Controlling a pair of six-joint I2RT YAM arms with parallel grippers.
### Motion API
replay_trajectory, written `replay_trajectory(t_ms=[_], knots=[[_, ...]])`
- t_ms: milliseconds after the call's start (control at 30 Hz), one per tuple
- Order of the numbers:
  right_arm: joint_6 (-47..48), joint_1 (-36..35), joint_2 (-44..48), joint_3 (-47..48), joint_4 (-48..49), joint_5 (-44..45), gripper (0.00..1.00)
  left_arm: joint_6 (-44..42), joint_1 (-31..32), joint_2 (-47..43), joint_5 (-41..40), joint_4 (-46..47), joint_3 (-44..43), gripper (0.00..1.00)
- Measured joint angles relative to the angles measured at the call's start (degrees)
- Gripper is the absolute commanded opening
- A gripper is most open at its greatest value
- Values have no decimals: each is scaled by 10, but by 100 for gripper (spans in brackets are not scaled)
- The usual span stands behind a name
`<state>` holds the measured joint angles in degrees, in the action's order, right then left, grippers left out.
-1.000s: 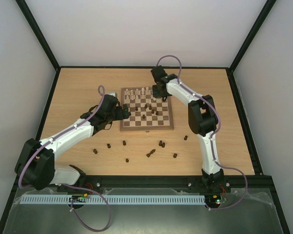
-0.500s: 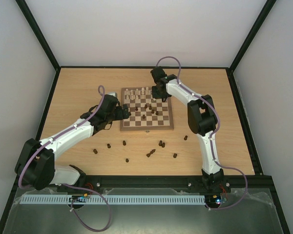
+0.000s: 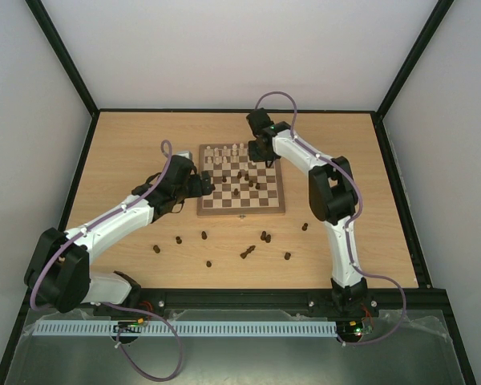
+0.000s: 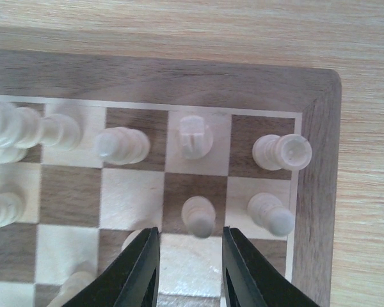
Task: Set up the chess pieces on the board
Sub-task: Pick up the chess piece from the chessboard.
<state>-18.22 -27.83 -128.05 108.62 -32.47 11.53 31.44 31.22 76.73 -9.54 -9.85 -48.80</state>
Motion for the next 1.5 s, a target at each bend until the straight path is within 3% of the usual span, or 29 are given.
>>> replay_trajectory(t_ms=[433, 1033, 1300, 1500], knots=[[-2, -33, 25, -10, -2, -18, 25, 0, 0, 0, 0, 0, 0, 99], [-2, -33, -23, 23, -19, 14, 24, 0, 0, 0, 0, 0, 0, 99], [-1, -33, -28, 34, -25, 24, 12, 0, 0, 0, 0, 0, 0, 99], [-2, -33, -37, 50, -25, 24, 11, 0, 0, 0, -2, 0, 0, 100]])
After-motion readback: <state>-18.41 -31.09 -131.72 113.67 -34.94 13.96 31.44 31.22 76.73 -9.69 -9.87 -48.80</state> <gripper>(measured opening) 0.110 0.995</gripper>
